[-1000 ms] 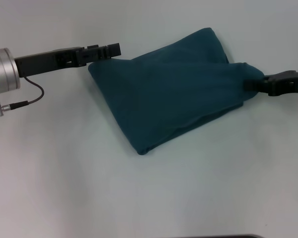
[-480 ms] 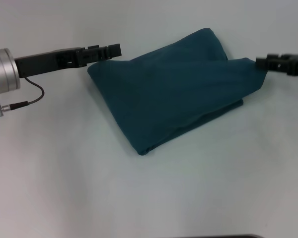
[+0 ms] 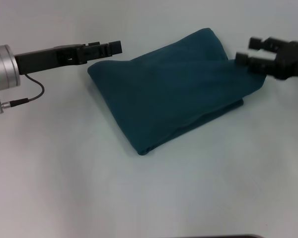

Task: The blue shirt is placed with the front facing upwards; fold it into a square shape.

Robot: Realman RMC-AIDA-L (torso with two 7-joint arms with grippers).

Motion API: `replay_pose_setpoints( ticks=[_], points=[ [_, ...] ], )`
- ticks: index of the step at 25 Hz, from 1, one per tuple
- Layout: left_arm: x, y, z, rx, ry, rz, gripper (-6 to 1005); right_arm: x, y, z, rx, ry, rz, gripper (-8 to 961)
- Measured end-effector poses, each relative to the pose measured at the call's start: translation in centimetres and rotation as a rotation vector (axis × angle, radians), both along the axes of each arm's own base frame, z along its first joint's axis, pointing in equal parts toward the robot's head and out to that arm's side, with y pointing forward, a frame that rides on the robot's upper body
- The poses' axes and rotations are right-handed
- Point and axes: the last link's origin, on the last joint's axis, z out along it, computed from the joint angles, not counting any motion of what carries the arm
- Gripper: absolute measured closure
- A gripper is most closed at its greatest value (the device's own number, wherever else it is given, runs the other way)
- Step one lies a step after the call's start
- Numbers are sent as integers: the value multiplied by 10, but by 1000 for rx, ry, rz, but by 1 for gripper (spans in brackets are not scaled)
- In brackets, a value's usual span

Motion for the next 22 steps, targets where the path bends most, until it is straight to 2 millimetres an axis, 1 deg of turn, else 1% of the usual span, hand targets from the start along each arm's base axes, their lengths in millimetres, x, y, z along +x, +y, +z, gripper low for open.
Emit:
replay_pose_setpoints(
  ticks=[1,4,8,13,22],
  points=[
    [-1,0,1,2,-1,3,65,0,0,0,0,0,0,151],
    [-4,-1,3,13,-4,12,65,4,-14,-7,-45,38,1,122],
    [-5,-2,4,16,-5,9,65,14,-26,-14,-43,47,-9,125],
    [-3,-4,2,5,-13,-4,65,24,-24,-25,-48,-9,-69,126],
    [-4,-9,1,-10,-24,0,65,27,-17,-39,-87,-80,-109,125]
  ],
)
